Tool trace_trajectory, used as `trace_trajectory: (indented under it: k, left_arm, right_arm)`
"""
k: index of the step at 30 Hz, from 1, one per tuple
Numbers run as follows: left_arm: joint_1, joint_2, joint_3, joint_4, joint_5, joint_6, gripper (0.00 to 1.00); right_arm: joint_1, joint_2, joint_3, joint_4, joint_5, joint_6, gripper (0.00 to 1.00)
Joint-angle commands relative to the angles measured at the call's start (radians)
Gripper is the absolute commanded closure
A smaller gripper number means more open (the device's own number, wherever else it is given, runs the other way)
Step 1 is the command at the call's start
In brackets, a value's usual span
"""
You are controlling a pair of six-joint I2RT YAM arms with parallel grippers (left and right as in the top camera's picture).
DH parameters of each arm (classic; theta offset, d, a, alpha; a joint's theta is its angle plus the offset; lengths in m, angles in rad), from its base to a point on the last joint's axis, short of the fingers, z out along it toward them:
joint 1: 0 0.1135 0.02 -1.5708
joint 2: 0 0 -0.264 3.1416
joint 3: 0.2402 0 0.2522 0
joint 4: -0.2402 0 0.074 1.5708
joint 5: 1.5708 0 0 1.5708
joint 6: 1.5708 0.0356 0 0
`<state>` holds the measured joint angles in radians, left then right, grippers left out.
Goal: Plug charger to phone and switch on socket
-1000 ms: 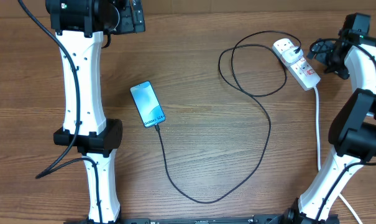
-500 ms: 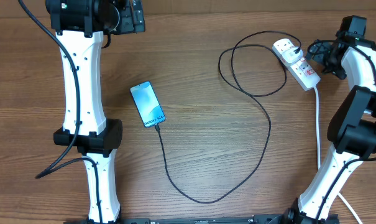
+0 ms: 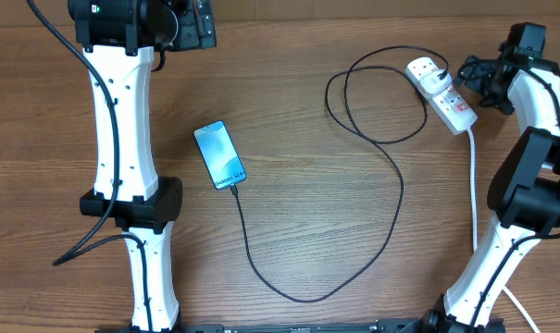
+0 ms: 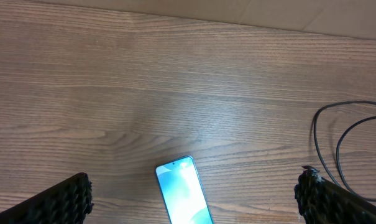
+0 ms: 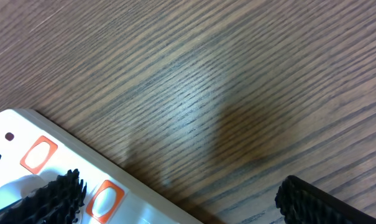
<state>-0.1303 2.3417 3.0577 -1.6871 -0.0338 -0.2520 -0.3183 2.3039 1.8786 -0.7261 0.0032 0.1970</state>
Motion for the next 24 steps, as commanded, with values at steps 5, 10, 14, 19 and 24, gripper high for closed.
trace_trajectory:
  k: [5, 10, 14, 19, 24]
  left_arm:
    - [0.005, 0.000, 0.006, -0.002, 0.008, 0.012, 0.00]
    - [0.005, 0.000, 0.006, -0.002, 0.008, 0.012, 0.01]
    - [0.005, 0.000, 0.006, -0.002, 0.008, 0.012, 0.00]
    - [0.005, 0.000, 0.006, -0.002, 0.008, 0.012, 0.00]
    - [0.005, 0.000, 0.006, -0.002, 0.008, 0.012, 0.00]
  right_arm:
    - [0.006, 0.022, -0.015, 0.003, -0.014, -0.008, 0.00]
    - [0.006, 0.047, -0.015, 0.001, -0.036, -0.008, 0.00]
    - [0.009, 0.067, -0.015, -0.001, -0.061, -0.008, 0.00]
    - [0.016, 0.069, -0.015, -0.006, -0.061, -0.009, 0.00]
    - [0.016, 0.069, -0.015, -0.035, -0.061, -0.009, 0.00]
